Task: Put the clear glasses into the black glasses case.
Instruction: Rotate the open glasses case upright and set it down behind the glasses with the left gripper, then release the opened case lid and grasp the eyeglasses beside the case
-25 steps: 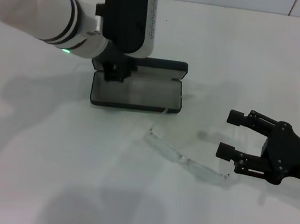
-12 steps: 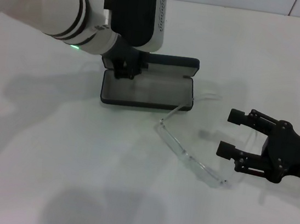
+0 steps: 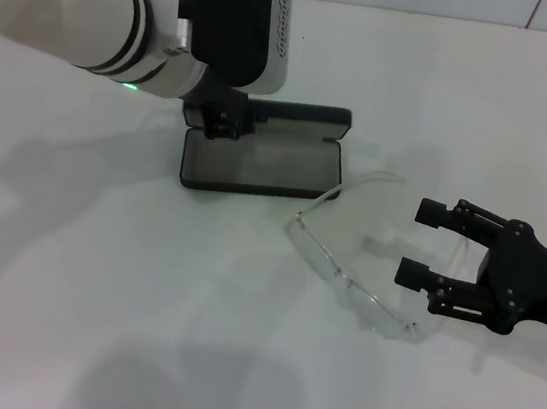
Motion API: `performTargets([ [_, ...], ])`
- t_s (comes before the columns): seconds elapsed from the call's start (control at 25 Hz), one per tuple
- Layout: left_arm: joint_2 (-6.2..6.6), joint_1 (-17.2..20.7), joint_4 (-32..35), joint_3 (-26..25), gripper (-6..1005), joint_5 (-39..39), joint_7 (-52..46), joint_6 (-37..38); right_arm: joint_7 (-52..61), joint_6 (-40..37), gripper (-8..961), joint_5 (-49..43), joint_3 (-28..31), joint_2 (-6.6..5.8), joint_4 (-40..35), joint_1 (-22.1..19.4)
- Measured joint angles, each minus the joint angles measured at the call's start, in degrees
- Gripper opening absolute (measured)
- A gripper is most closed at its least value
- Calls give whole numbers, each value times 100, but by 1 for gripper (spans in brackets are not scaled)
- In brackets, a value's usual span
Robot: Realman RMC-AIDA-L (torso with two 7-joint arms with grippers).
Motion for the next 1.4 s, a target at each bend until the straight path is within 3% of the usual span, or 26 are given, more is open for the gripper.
performTargets([
  [0.28,-1,55,76,-18,362,-94,12,-4,0,-15,846,0,-5,0,20,-8],
  [0.4,0,156,220,-266,382,-564,78,-18,0,-26,846,0,-1,1,23,-17],
  [0.6,26,500,275,-1405,425,-2647,928,268,0,-31,846,0,1,-3,36,-42],
  [0.76,23,859,-306,-2441,470,-4965,1932,887,0,-32,846,-1,1,-8,43,-48],
  [0.88,23,1127,-635,-2789,503,-5995,2305,1435,0,-31,846,-1,1,-9,44,-50],
  [1.08,15,1533,-990,-2906,620,-6501,2430,1951,55,-11,845,-1,1,-16,34,-52],
  [1.2,26,1893,-1611,-3021,714,-6913,2796,2356,224,-1,845,0,16,-39,-21,-40],
  [1.4,13,2222,-2170,-3305,893,-7198,3480,3019,1207,-46,845,-71,43,-119,-747,-4],
])
